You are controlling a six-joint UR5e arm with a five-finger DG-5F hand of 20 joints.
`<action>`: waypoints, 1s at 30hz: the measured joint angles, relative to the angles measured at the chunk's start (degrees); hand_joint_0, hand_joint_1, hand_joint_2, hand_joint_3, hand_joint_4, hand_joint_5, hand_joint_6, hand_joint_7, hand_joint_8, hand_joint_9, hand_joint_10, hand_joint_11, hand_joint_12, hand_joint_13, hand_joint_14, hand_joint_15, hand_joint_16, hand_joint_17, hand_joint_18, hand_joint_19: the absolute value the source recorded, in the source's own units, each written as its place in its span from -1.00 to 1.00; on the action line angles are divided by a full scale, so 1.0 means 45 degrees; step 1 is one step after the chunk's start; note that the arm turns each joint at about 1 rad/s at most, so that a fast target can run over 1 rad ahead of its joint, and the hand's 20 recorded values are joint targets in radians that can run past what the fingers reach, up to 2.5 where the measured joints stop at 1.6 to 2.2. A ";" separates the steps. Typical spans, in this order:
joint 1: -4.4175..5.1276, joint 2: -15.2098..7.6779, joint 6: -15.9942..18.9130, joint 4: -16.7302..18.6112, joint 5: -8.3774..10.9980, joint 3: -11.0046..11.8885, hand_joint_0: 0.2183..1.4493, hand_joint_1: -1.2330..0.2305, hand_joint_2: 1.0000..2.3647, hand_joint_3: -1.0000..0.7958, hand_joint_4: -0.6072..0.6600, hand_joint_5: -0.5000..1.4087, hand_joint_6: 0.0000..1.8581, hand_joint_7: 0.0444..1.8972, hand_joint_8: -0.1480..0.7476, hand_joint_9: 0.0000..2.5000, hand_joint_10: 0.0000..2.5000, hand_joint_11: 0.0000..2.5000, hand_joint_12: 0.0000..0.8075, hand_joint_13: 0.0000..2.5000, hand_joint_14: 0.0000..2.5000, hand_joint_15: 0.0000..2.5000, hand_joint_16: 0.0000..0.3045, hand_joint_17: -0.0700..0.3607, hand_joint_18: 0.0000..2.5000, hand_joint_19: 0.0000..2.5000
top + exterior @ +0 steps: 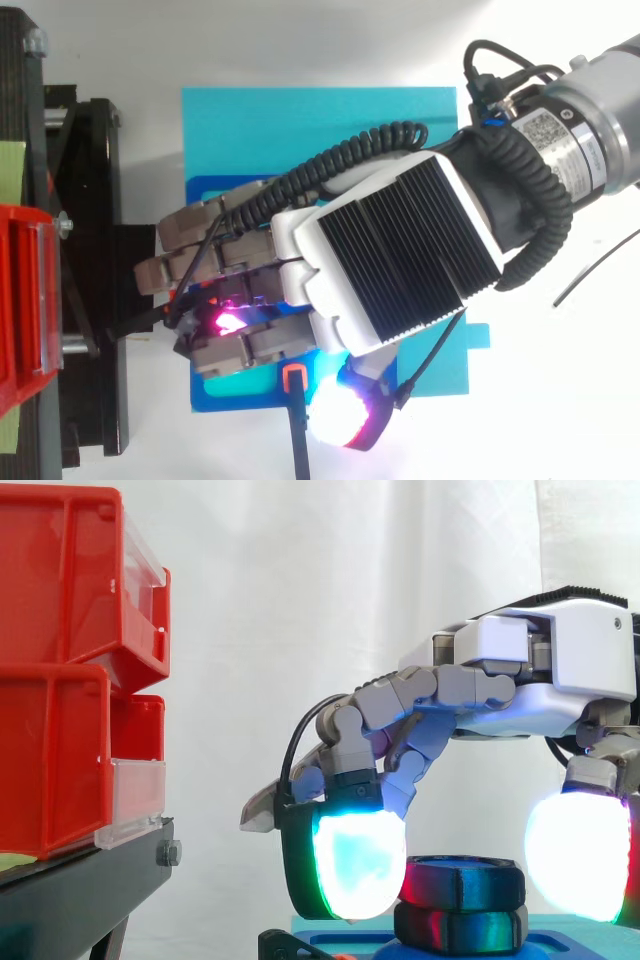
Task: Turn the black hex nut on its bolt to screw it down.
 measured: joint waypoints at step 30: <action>-0.0366 0.0002 -0.0024 -0.0076 -0.0388 -0.0004 -0.59 -0.02 -1.00 -0.44 0.32 -0.51 -0.46 0.36 -0.02 -0.26 -0.98 -0.68 -0.13 -0.58 -1.00 -0.92 -0.64 -0.10 -0.66 -0.73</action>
